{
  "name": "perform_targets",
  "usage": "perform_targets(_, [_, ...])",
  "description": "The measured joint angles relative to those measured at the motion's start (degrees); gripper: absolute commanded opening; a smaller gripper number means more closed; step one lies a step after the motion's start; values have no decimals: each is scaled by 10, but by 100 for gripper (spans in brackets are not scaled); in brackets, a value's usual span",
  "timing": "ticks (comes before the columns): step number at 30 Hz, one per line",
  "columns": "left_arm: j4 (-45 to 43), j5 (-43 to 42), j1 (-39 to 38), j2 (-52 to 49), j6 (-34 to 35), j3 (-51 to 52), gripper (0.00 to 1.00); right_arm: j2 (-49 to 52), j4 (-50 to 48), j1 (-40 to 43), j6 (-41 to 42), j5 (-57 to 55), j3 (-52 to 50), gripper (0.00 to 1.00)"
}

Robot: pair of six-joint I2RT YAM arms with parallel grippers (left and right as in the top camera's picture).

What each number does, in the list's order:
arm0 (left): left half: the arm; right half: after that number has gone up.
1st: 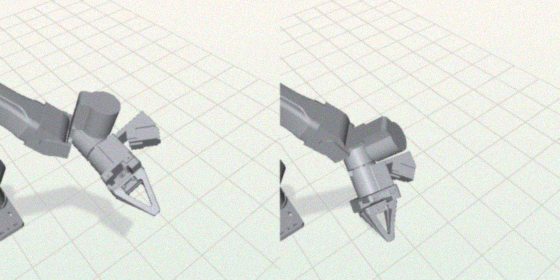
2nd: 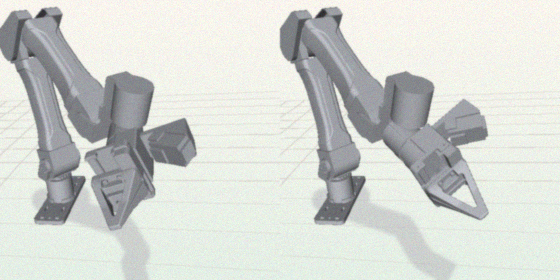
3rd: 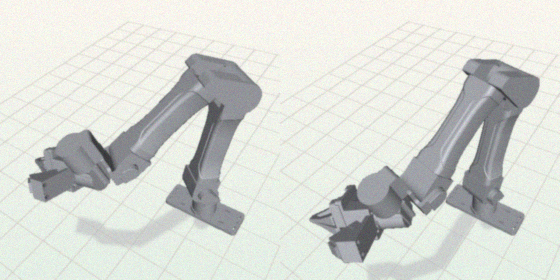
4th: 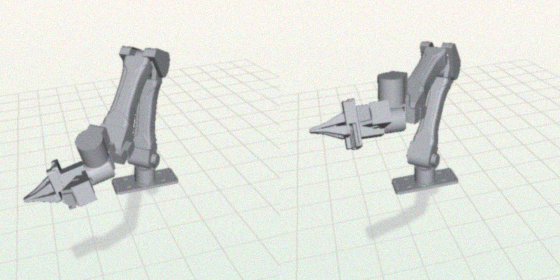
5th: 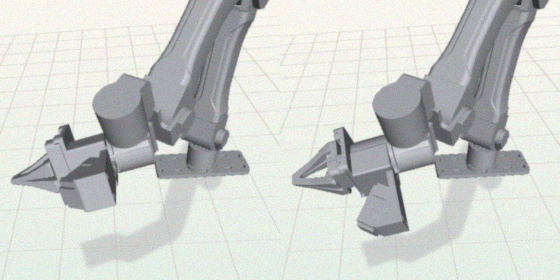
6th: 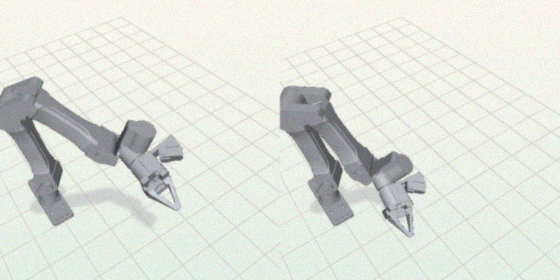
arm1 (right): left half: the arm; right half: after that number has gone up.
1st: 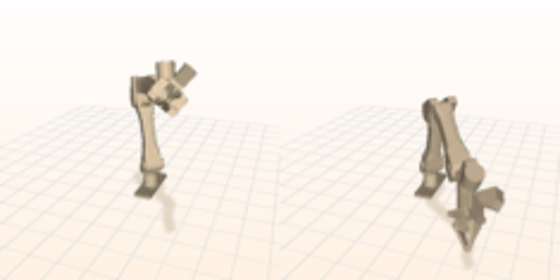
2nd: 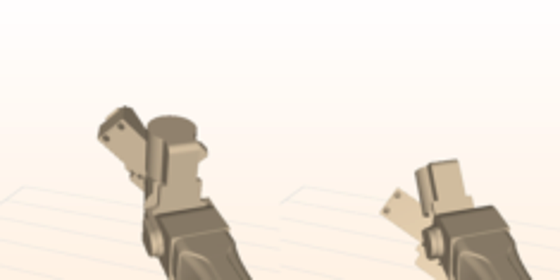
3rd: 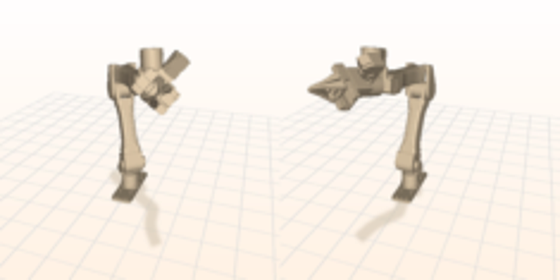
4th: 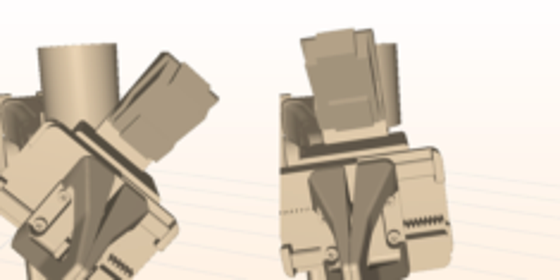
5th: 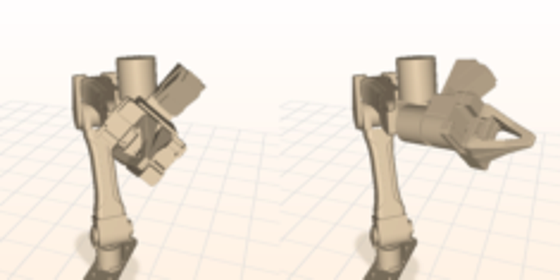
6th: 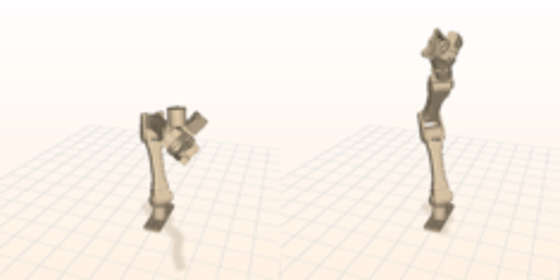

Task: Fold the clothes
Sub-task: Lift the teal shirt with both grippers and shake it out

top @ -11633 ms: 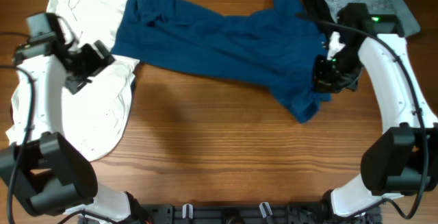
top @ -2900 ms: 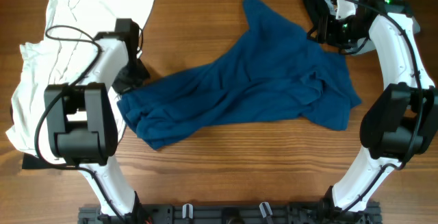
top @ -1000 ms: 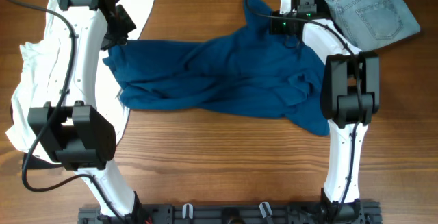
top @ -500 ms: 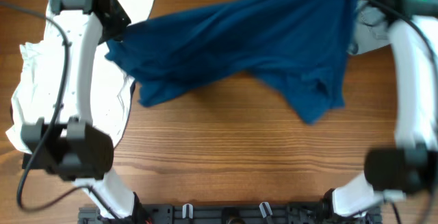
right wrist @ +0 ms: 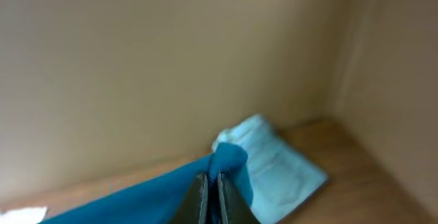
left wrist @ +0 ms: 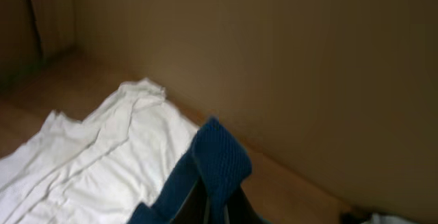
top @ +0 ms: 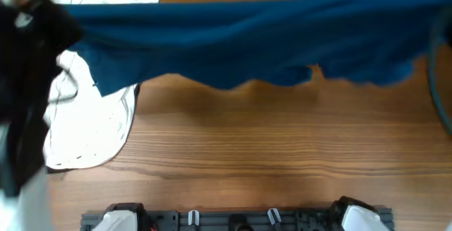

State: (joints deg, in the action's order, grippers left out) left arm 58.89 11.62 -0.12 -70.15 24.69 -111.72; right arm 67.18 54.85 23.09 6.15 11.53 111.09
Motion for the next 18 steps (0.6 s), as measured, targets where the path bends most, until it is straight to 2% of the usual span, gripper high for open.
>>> perform_targets(4, [-42,-9,0,103,-4,-1,4,-93,4,72,3,5,41,4])
perform_targets(9, [-44,-38,0,183,-4,-6,4,-119,57,82,3,0,127,4])
perform_targets(18, [45,-60,0,167,-6,-8,4,-107,95,82,-2,1,181,4])
